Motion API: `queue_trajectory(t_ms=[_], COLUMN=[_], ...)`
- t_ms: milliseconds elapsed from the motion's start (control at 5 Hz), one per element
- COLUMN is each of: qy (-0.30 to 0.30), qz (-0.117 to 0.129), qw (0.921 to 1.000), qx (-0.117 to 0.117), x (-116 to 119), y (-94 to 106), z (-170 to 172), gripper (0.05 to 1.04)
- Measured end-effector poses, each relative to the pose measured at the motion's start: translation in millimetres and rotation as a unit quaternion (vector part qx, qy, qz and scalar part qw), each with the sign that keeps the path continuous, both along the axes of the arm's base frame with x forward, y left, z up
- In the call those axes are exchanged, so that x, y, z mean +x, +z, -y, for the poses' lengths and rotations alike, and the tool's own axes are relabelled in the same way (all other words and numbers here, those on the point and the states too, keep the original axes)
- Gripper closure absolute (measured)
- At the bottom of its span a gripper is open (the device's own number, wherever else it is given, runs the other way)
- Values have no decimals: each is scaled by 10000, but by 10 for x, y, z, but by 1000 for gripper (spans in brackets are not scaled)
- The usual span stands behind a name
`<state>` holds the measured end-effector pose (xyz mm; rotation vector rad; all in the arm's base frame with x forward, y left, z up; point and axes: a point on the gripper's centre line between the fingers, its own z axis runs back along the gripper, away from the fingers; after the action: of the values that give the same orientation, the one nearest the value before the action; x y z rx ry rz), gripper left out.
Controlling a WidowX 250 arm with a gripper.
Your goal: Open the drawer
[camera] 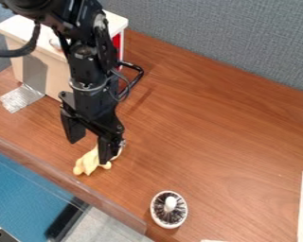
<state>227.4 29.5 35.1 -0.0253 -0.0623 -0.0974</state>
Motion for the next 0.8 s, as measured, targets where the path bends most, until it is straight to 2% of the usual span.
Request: queue_trajectory(t_ms=[200,400,600,800], qy=[38,302,463,531], qz=[-116,5,318,665], qw=[9999,9995,9970,9906], qx=[-21,88,538,1068], x=[-16,236,584,971], y=[-53,-5,111,158], z=[17,247,370,403], gripper=[83,83,83,83])
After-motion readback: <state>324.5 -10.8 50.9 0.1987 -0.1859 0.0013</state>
